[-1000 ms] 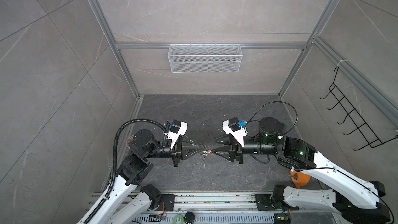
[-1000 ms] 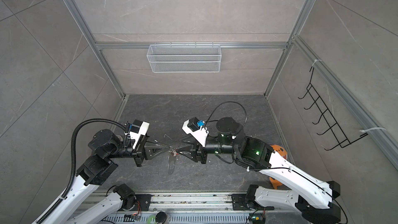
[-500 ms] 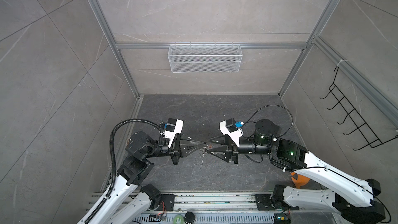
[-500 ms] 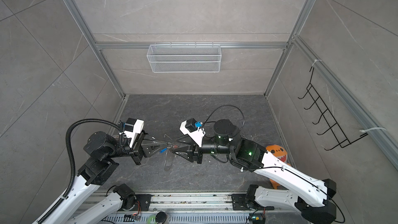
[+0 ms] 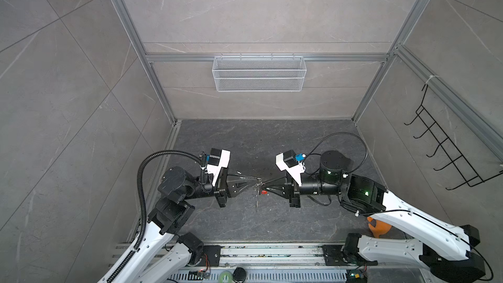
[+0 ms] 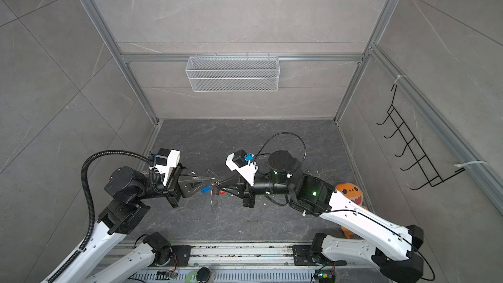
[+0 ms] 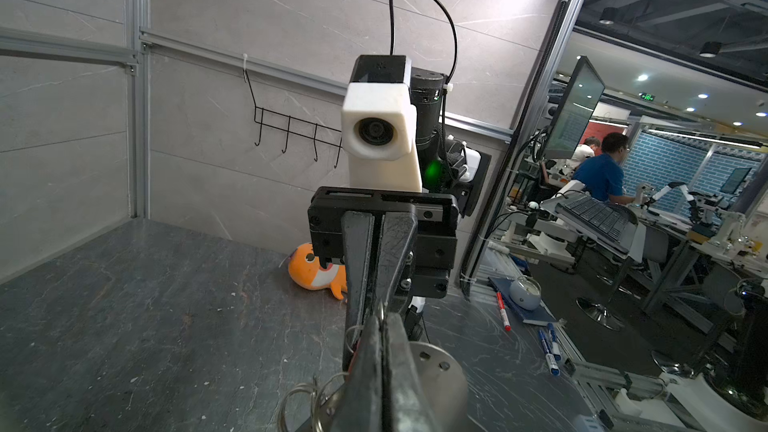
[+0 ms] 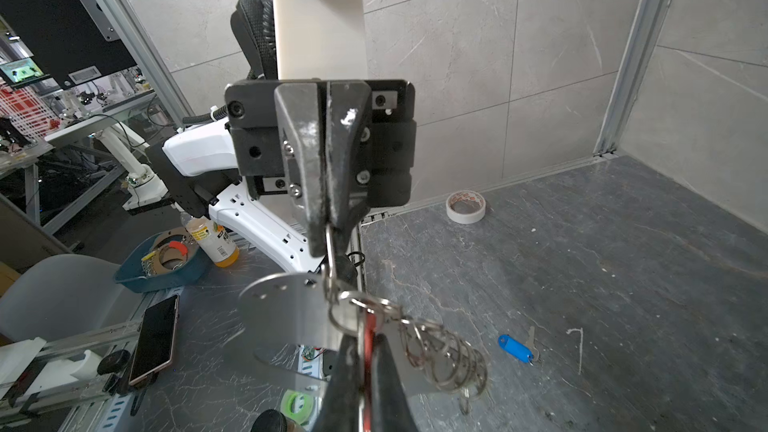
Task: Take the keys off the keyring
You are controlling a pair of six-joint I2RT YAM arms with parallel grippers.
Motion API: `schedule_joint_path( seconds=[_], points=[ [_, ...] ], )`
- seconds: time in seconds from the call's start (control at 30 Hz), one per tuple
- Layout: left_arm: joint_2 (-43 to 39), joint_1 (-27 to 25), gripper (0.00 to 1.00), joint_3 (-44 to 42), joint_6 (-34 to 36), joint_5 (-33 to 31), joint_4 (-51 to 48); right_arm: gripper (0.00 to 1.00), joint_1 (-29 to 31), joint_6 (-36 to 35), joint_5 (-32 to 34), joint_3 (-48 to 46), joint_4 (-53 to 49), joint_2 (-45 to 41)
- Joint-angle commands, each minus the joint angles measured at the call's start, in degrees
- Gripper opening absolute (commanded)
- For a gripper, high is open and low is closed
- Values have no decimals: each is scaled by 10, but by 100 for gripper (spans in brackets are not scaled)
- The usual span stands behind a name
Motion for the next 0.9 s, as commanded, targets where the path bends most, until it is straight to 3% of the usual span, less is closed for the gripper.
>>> schedule_joint_path(
  seconds=[0.0,0.37,0.67,0.7,0.87],
  points=[
    [-12,-3,0,-4,-18,-13,72,0,2,-3,-14,14,-11,7],
    [4,-2,0,-24,-51,-16,145,0,14,-1,-27,34,-40,53],
    [-5,-3,0,-14,-30,-12,104,0,15,6,-14,36,-62,46],
    [-7,-3,0,-10,-26,-9,96,2,15,2,-14,42,-71,42],
    [-12,-3,0,4,-7,4,51,39,16,-11,-13,70,-117,13]
  ],
)
